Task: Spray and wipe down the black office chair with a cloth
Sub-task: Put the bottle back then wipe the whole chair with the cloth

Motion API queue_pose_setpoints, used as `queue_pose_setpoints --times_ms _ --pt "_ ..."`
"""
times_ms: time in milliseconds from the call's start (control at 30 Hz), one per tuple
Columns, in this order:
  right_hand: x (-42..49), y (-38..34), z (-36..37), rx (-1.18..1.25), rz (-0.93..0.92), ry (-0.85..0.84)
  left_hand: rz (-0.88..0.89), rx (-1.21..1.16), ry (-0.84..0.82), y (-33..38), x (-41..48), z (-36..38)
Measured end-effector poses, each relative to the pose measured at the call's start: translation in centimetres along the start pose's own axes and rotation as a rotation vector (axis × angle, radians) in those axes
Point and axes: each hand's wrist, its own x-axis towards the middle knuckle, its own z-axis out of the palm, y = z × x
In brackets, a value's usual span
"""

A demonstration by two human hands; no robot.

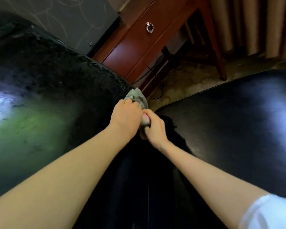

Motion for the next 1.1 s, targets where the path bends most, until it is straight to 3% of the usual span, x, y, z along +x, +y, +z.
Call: queue_pose_setpoints --times_ms 167,333,533,767,1100 --pt "7.2 4.1 0.3 -0.042 0.106 0.000 0.031 0.025 -0.016 -0.1 6.7 1.3" --pt "4.5 6.0 1.3 -0.083 0.177 -0.136 0.085 0.147 -0.074 1.6 6.5 2.2" --pt "-6.8 3.2 0.9 -0.113 0.166 -0.257 0.149 0.079 -0.152 4.0 -2.7 2.1" --pt "-23.4 -1.6 0.9 0.007 0.250 -0.225 0.271 0.078 -0.259 8.5 -17.5 1.1" --pt "-31.8 -7.7 0.7 0.112 0.341 -0.239 0.237 0.004 -0.190 9.0 -28.8 -1.6"
